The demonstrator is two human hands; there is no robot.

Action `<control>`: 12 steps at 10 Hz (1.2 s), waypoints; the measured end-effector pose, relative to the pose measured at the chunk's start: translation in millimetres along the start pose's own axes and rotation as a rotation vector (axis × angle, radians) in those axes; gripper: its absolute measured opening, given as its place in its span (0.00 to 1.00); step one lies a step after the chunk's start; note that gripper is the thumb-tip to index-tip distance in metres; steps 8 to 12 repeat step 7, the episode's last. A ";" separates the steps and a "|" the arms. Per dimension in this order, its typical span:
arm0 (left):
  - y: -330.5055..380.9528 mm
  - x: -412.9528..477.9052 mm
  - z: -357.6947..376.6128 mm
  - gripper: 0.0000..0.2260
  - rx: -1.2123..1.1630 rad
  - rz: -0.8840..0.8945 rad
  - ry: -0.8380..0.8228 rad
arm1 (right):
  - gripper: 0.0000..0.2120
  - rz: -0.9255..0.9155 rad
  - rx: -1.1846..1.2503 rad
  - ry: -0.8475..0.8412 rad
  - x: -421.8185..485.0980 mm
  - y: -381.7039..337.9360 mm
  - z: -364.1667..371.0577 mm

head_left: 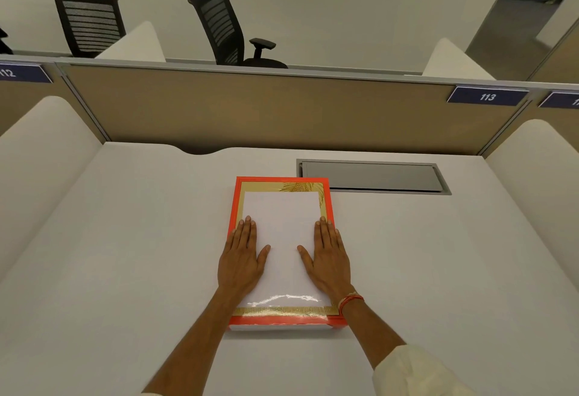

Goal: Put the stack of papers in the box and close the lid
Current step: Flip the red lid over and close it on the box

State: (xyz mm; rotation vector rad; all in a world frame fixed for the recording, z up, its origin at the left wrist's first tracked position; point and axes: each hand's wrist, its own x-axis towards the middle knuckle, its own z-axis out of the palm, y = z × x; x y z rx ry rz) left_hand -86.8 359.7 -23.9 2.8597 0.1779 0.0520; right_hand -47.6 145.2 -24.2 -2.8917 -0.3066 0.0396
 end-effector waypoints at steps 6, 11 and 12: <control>7.9 0.4 -11.5 0.46 0.007 -0.003 -0.023 | 0.37 -0.004 0.088 -0.049 0.0 3.9 -18.0; 16.1 1.8 -14.6 0.47 -0.010 -0.004 0.001 | 0.38 -0.014 0.108 -0.025 3.1 12.0 -26.6; 16.1 1.8 -14.6 0.47 -0.010 -0.004 0.001 | 0.38 -0.014 0.108 -0.025 3.1 12.0 -26.6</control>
